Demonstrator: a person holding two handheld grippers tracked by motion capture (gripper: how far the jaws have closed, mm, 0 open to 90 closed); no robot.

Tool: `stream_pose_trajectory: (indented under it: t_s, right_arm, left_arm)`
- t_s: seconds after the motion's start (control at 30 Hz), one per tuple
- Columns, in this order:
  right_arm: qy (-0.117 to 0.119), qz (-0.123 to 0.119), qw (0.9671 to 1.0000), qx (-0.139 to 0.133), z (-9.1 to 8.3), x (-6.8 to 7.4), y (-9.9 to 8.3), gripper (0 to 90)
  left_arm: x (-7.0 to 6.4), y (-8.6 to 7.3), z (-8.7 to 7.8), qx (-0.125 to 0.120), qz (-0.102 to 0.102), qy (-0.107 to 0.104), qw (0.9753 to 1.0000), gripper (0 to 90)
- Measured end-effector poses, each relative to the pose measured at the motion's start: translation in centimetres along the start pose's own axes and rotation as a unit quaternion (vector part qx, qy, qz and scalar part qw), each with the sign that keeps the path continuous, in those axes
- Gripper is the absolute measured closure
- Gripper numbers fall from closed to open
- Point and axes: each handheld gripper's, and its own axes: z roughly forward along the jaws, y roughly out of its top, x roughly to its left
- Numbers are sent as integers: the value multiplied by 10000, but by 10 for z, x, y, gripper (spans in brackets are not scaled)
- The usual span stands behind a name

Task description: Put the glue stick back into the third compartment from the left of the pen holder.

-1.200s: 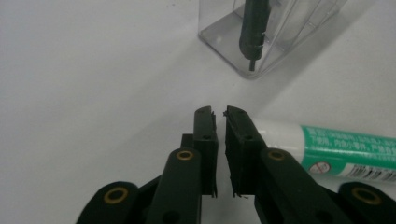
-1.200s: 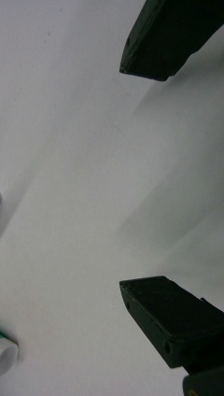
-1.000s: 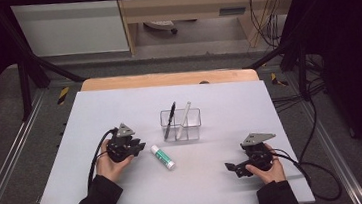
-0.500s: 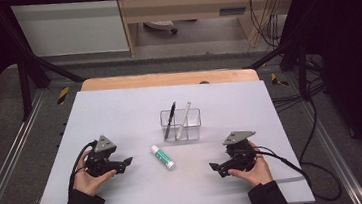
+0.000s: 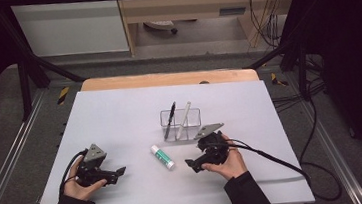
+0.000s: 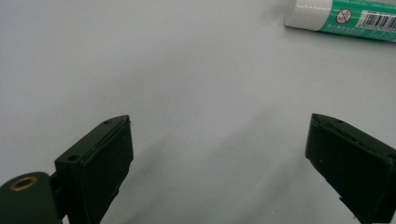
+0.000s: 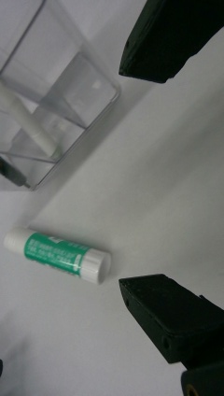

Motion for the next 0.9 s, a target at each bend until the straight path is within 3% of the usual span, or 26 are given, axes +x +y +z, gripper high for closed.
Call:
stream_pose_trajectory:
  t_s: [0.5,0.9]
  right_arm:
    - [215,-216,9992,266,40,34,50,129]
    - [282,-178,9974,641,71,42,72,301]
  left_arm:
    - [8,-7,-9,-169,-141,-2,9998,73]
    - [7,-7,-8,-139,-120,-33,9998,73]
